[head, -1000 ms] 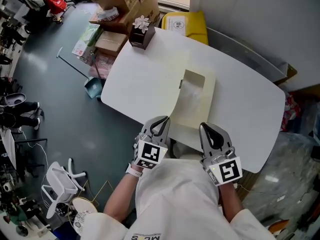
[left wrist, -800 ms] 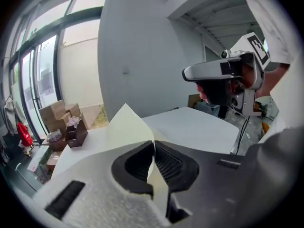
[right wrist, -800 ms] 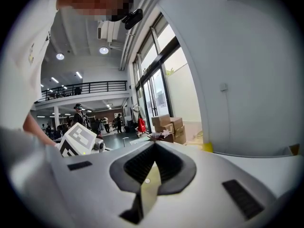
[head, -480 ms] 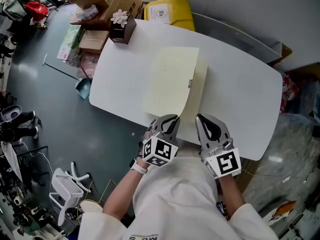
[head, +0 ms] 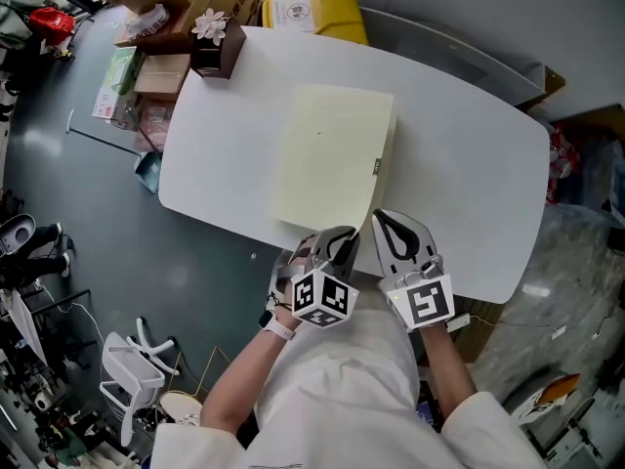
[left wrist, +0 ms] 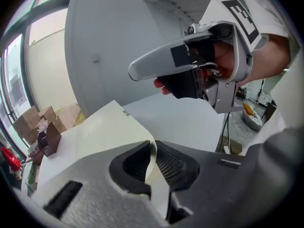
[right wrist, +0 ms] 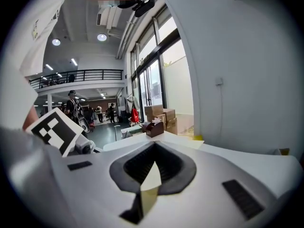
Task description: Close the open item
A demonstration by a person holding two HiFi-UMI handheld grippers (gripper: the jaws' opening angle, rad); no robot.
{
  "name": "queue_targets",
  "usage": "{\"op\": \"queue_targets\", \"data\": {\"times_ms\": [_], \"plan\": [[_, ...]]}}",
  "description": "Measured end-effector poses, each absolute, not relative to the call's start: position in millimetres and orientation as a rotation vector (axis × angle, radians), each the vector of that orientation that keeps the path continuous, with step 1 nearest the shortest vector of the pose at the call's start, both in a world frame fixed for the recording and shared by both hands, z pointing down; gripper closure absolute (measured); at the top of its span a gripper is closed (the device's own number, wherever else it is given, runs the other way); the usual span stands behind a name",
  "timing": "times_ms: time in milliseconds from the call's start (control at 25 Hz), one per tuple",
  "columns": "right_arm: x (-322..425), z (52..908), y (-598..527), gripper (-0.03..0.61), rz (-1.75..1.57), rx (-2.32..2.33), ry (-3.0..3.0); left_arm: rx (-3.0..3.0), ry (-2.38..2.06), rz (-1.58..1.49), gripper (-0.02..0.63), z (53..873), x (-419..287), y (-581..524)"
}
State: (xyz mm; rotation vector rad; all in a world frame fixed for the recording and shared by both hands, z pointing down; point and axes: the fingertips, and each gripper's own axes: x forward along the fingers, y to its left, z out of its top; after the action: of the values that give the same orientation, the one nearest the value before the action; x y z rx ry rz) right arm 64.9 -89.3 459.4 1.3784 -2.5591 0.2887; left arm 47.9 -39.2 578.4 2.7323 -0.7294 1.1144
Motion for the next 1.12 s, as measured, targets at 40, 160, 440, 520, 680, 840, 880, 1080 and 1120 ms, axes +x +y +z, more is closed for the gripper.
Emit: {"op": "queue_targets", "data": {"times_ms": [40, 160, 440, 520, 680, 840, 880, 1080, 1120], "plan": [[65.5, 466.3, -90.9, 0.565, 0.298, 1.371, -2.543, 2.731, -0.719, 1.122, 0.586, 579.4, 50.8, -39.2], [66.7, 486.3, -97.0, 0.565, 0.313, 1.347, -2.494, 2.741, -0.66, 1.154, 0.584, 591.3, 56.3, -35.1], [68.9, 513.8, -118.1, 0.565, 0.303, 1.344, -2.44, 2.709, -0.569, 1.225, 0.584, 611.9, 61.2, -26.6], [70.2, 524.8, -125.0, 0.565, 0.31, 1.337, -2.415, 2.705, -0.558, 1.228, 0.584, 615.0, 64.0, -25.7], [73.4, 545.2, -140.4, 0.565, 0.329, 1.36, -2.401, 2.711, -0.529, 1.245, 0.583, 625.0, 65.6, -25.0], [78.1, 558.5, -151.6, 0.565, 0.342, 1.372, -2.376, 2.719, -0.489, 1.254, 0.581, 633.4, 65.6, -22.3], [78.8, 561.9, -154.4, 0.565, 0.342, 1.372, -2.371, 2.717, -0.482, 1.256, 0.581, 634.9, 64.8, -22.3], [84.2, 580.3, -164.8, 0.565, 0.352, 1.358, -2.344, 2.707, -0.459, 1.262, 0.578, 640.2, 63.3, -21.1], [85.6, 584.5, -167.0, 0.565, 0.357, 1.354, -2.338, 2.701, -0.458, 1.258, 0.577, 639.6, 64.1, -21.8]]}}
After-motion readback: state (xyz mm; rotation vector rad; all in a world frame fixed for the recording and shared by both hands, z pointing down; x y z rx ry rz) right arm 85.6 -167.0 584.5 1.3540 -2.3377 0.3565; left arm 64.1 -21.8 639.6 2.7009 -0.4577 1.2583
